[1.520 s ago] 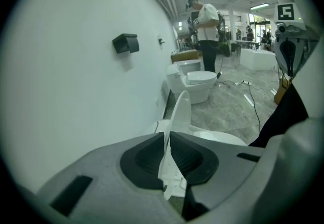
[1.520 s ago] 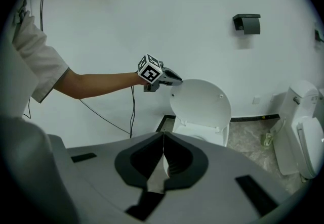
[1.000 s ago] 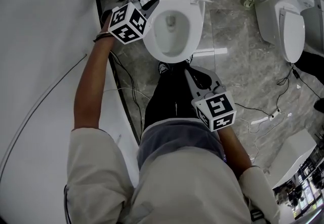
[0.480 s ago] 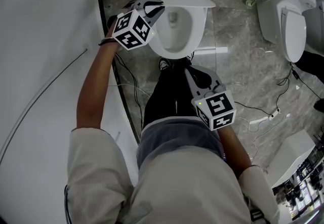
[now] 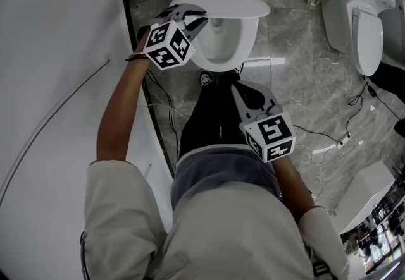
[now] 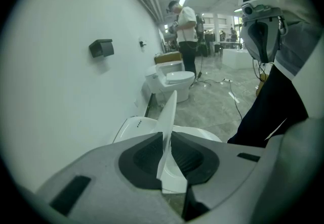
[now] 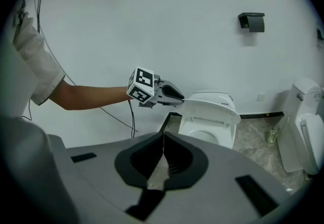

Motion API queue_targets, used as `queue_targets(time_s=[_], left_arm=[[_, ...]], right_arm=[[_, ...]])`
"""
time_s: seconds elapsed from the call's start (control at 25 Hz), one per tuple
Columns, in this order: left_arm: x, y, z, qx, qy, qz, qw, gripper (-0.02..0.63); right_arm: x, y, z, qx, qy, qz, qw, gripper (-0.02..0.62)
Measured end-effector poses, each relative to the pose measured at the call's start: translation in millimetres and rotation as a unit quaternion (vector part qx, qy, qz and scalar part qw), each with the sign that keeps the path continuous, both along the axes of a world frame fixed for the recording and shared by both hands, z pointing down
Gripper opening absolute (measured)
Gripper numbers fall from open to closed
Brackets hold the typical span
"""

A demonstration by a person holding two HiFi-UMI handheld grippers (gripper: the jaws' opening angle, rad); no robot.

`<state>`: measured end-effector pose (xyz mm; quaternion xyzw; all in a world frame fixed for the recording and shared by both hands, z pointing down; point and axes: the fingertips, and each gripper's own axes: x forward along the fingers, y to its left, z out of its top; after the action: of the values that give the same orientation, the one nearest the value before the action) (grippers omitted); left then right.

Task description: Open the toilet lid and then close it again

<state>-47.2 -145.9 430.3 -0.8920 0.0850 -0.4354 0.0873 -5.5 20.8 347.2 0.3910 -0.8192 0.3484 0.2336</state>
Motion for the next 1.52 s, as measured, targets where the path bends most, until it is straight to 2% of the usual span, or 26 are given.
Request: queue_targets(time_s=[0.2,0.48,0.8,1.52], left_arm=[[-7,22,9,-0.020,0.005,0.007,0.9998,0.046],[-10,44,22,-0.025,-0.005,0.020,0.9995,0.049],[-12,71,39,-0.023,-0.008,0.033,0.9991,0.052],[-16,135,93,-0.017,-0.020,0.038,0.9989,0.067]], right_arm=[[-10,7,3,-0.002,-0.001,-0.002,1.000,0.011],[-18,15,6,-0.006,-0.003,-0.013,1.000,0.011],[-28,29,11,-0.010,-0.005,-0.038,0.999,0.011],[-40,59,31,-0.041,0.000,-0.041,0.998,0.011]])
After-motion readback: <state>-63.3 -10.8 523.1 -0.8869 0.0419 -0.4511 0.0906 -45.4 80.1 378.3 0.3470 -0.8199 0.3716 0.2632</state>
